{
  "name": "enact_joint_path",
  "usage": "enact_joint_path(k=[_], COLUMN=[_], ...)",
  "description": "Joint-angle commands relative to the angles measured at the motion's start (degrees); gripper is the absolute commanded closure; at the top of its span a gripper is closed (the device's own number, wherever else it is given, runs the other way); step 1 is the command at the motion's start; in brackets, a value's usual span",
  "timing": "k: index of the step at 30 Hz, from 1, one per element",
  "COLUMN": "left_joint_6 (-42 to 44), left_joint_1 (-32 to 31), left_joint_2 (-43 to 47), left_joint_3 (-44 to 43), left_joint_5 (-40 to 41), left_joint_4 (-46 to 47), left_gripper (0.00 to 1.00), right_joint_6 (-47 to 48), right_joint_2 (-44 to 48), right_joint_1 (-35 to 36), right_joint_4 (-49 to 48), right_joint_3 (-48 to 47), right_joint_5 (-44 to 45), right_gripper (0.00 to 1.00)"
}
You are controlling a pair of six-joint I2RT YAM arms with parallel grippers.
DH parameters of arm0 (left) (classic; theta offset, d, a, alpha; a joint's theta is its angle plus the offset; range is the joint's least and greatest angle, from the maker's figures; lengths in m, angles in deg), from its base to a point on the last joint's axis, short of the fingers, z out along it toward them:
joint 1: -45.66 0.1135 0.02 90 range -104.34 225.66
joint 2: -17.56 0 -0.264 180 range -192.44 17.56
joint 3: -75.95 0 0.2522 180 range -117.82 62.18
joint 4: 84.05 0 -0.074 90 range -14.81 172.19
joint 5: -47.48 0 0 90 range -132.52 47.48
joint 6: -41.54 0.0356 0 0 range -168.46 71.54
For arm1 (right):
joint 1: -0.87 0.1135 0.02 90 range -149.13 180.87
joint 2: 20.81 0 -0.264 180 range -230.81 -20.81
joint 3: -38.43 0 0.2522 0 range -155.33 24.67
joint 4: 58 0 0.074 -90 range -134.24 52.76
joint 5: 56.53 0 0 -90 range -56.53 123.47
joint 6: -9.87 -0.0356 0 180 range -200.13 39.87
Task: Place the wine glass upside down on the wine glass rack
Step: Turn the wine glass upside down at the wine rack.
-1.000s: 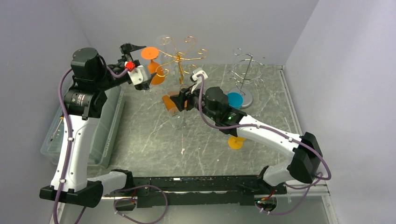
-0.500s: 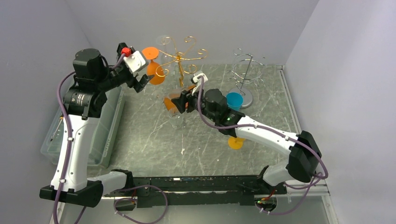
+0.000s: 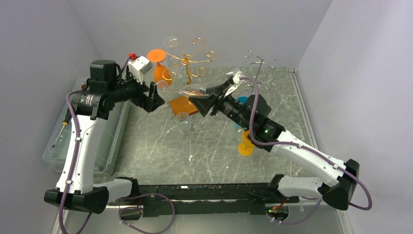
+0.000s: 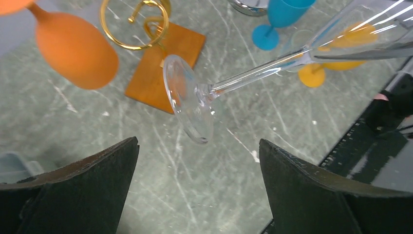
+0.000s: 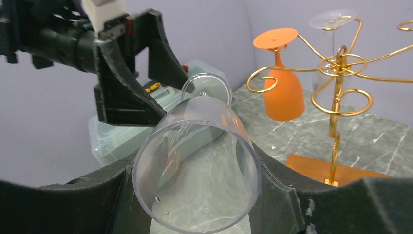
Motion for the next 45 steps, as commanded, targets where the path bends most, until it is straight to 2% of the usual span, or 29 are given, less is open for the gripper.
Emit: enact_joint_path(k=[1,4,6,8,11,12,15,18,22,26,28,30,38,45], left_joint_6=[-7.6,-8.9,-9.4,-8.7,-7.5,-7.1,-5.1,-2.2,5.1,15.5,22.1,29.2,47.9,55.5], left_joint_1=[0.3,0.3,0.3,0.3,0.3,0.3,0.3,0.3,0.3,0.3,0.3,0.0,-1.7,-3.0], left_joint_2=[0.8,0.6,0.9,0.9,0.4,0.1,-1.2,-2.7,-4.2,-3.6,-2.5,-1.5,5.2,7.2], left_joint_3=[0.8,0.7,1.1,1.4,1.6,1.4,0.0,-2.7,-7.1,-8.3,-7.3,-6.2,0.1,2.0], left_joint_5=[-7.6,-12.0,-14.0,-15.4,-16.0,-16.0,-15.9,-14.7,-11.5,-8.9,-8.8,-8.5,-10.7,-12.2], left_joint_4=[0.1,2.2,4.6,5.8,6.3,5.8,4.0,2.0,0.9,2.8,3.7,4.5,12.0,15.4], left_gripper=[0.01,0.02,0.10,0.25,0.58,0.66,0.86,0.99,1.00,1.00,1.00,1.00,1.00,1.00], right_joint_6=[-2.6,-2.9,-3.1,-3.5,-3.9,-3.9,-4.2,-4.9,-6.4,-7.4,-7.5,-6.6,-0.9,1.2], right_joint_2=[2.4,2.7,2.7,2.6,2.5,2.7,2.5,2.1,0.8,-1.6,-2.8,-3.9,-9.4,-16.6], right_joint_1=[0.0,0.0,0.0,0.0,0.0,0.0,0.0,0.0,0.0,0.0,0.0,0.0,-0.4,-0.3], right_joint_4=[-2.7,-2.6,-3.3,-3.7,-4.8,-5.2,-5.7,-5.0,-0.9,5.9,9.5,12.9,21.8,24.2], right_joint_3=[-0.1,-0.7,-0.5,-0.4,0.3,0.5,1.1,1.3,1.0,-1.1,-2.5,-4.3,-13.5,-18.1], right_joint_5=[-2.6,-3.4,-3.7,-4.1,-4.3,-4.3,-4.7,-5.3,-6.9,-10.3,-11.7,-12.2,-16.4,-24.4], right_gripper=[0.54,0.54,0.54,0.54,0.54,0.54,0.54,0.53,0.43,0.20,0.02,0.00,0.00,0.00])
